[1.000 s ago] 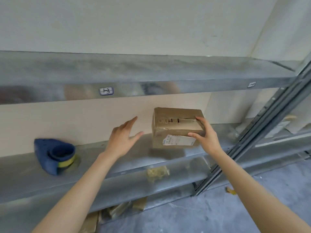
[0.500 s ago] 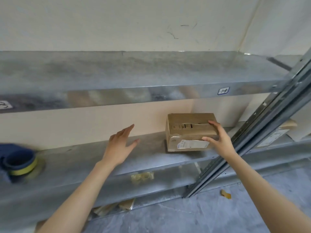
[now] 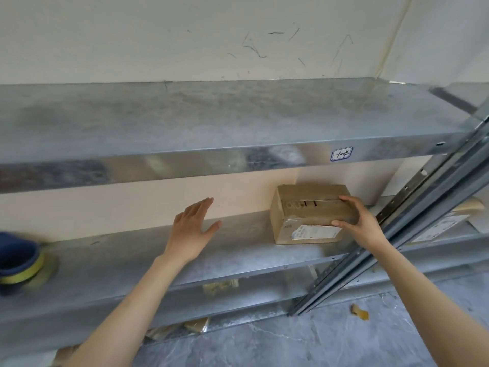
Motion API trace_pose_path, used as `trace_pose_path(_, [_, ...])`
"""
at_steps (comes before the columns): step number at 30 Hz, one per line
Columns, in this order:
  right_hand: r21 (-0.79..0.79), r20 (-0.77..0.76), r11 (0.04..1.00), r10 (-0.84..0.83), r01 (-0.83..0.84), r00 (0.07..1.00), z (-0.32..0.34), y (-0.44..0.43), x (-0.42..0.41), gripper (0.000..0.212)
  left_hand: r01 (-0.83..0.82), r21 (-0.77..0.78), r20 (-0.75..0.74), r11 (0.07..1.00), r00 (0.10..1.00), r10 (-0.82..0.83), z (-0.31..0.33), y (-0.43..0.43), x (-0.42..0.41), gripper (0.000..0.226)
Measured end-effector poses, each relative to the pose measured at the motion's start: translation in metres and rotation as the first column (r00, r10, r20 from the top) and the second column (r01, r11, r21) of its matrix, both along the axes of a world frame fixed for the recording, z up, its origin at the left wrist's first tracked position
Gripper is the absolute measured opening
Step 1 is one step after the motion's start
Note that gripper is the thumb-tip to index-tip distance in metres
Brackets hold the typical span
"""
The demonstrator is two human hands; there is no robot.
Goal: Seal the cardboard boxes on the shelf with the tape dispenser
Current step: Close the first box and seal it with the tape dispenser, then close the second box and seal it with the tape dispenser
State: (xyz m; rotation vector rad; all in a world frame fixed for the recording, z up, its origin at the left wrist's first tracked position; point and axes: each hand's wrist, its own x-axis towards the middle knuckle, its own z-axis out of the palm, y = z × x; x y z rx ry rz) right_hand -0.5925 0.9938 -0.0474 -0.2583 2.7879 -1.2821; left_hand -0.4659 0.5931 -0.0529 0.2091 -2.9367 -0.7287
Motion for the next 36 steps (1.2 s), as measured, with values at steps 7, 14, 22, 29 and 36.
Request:
trace_pose_path(7, [0.130, 0.003, 0.991, 0.020, -0.020, 1.000, 0.002, 0.004, -0.015, 0.079, 0.005, -0.018, -0.001, 1.000, 1.000, -0.005, 0.003, 0.012, -0.009, 0.064])
trace_pose_path(14, [0.249, -0.068, 0.968, 0.024, -0.006, 0.997, 0.023, -0.008, -0.003, 0.073, -0.010, -0.058, -0.043, 0.998, 0.999, 0.008, 0.012, 0.015, -0.002, 0.060])
trace_pose_path(22, [0.445, -0.277, 0.895, 0.131, 0.006, 0.952, 0.034, -0.101, 0.024, 0.084, -0.122, -0.172, -0.075, 0.977, 0.991, 0.111, 0.027, -0.011, 0.033, 0.068])
trace_pose_path(29, [0.502, -0.256, 0.856, 0.285, -0.125, 0.924, 0.045, -0.227, 0.070, 0.078, -0.226, -0.260, -0.068, 0.939, 0.974, 0.216, 0.050, -0.072, 0.103, 0.084])
trace_pose_path(36, [0.497, -0.230, 0.825, 0.426, -0.270, 0.875, 0.050, -0.348, 0.153, 0.076, -0.342, -0.253, -0.087, 0.905, 0.940, 0.331, 0.059, -0.168, 0.212, 0.086])
